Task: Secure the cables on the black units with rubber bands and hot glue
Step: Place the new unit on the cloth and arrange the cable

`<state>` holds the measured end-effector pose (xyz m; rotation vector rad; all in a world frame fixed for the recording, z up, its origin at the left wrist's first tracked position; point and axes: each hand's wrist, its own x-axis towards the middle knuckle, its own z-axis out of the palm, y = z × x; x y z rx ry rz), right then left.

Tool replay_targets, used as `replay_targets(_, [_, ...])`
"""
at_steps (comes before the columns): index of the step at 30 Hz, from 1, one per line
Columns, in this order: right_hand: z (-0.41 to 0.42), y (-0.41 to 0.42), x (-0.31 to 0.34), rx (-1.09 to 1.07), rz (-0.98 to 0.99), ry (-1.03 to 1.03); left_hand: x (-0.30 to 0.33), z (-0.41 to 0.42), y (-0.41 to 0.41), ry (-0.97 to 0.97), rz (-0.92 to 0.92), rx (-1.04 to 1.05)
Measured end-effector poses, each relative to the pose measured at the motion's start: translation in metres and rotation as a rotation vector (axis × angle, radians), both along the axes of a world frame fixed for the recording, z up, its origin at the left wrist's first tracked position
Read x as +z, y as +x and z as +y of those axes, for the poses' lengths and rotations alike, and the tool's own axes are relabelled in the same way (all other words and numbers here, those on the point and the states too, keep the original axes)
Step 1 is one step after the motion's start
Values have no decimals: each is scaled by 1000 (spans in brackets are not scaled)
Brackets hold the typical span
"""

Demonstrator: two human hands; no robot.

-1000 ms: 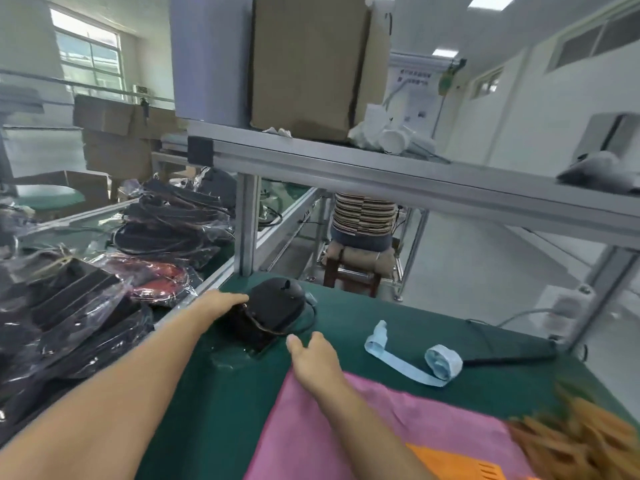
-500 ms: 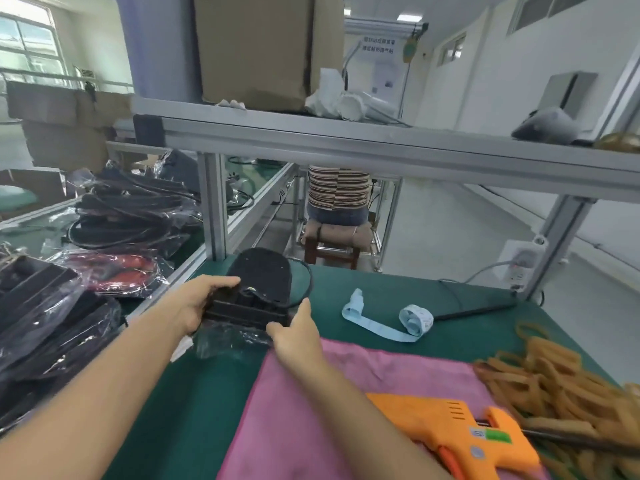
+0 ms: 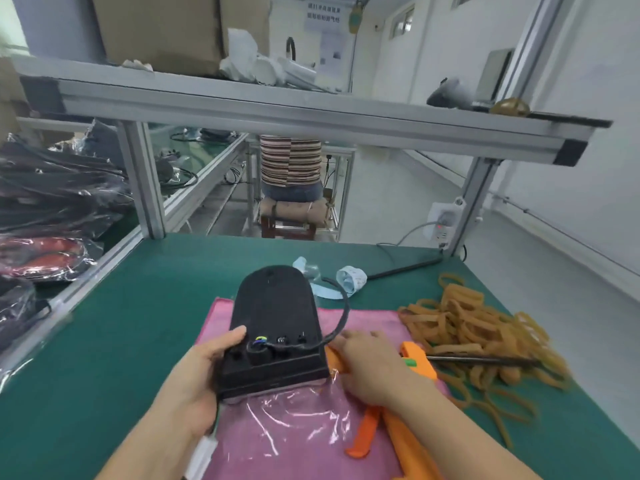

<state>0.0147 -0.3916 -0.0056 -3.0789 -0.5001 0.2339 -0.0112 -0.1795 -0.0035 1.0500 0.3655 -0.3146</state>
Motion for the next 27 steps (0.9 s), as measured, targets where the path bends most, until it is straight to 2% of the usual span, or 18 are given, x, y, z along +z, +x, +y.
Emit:
replay_targets(8, [-37, 13, 1, -74, -15, -141, -21, -11, -22, -63, -3, -25])
replay_targets(11, [-48, 18, 4, -142, 84, -82, -24, -17, -25, -45, -61, -69])
replay_targets(15, [-46, 28, 17, -143, 209, -120, -28, -20, -24, 56, -159, -46])
replay_targets(20, [-22, 26, 27, -184, 74, 232, -30, -16, -23, 158, -174, -27])
replay_targets(23, [-10, 16, 29, -227, 98, 335, -29, -12, -16, 320, -212, 17])
replay_targets(26, [-10, 2, 32, -300, -30, 326, -29, 0, -2, 506, -228, 60])
replay_targets(27, [-12, -4, 31, -306, 17, 337, -28, 3, 5, 557, -213, 60])
